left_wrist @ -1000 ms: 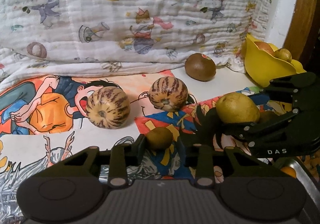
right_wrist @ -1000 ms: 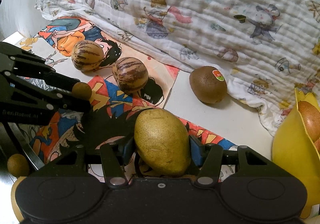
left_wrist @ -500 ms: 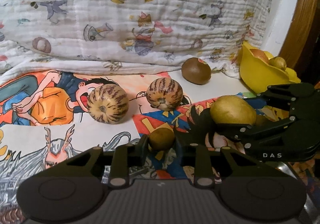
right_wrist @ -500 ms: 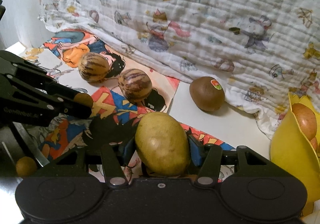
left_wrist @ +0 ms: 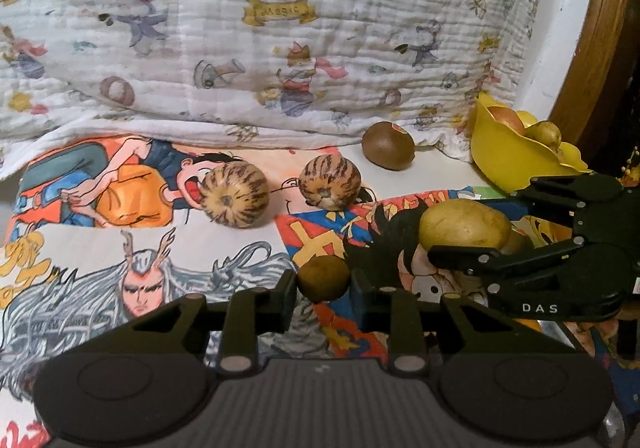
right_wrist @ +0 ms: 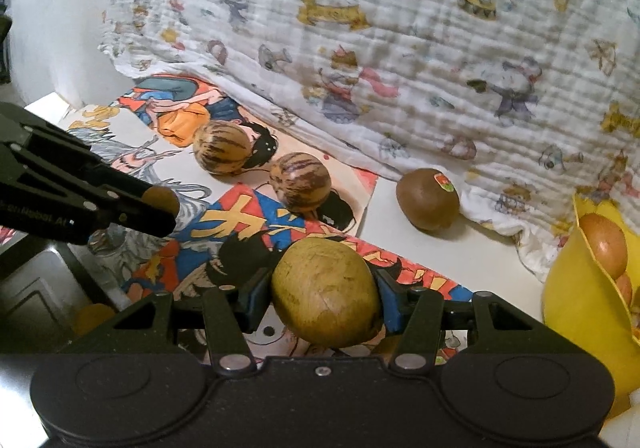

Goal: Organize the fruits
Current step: 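Carry the small brown fruit in the left gripper while the right gripper carries the potato over the tray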

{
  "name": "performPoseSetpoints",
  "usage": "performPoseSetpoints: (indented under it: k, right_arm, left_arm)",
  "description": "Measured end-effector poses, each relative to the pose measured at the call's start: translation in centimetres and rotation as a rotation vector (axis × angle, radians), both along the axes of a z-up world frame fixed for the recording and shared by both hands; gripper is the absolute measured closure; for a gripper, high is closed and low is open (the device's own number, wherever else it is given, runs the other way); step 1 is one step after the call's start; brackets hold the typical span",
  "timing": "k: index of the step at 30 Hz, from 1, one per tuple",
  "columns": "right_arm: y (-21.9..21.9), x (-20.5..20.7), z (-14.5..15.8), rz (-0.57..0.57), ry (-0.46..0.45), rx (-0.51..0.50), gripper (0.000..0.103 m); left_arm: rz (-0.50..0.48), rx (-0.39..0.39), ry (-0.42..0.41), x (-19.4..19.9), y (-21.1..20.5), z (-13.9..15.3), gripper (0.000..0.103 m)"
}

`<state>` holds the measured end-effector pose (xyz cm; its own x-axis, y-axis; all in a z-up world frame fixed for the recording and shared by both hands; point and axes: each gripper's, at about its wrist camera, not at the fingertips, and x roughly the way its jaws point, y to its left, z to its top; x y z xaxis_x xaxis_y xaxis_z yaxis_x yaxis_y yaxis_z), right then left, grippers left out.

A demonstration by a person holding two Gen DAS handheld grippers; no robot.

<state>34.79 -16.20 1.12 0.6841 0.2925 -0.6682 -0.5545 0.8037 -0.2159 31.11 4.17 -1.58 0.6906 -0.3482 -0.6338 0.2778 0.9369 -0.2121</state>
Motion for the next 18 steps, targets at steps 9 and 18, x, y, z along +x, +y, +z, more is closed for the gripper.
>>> performPoseSetpoints:
  k: [9,18]
  right_arm:
    - [0.4,-2.9,2.0,0.039,-0.057,0.008,0.047]
    - [-0.7,-10.1,4.6,0.079,-0.055,0.052,0.047]
  left_arm:
    - [-0.002,-0.007,-0.011,-2.2,0.2,0.5,0.072]
    - [-0.047,-0.007,-0.025,-6.8,-0.2,1.9,0.072]
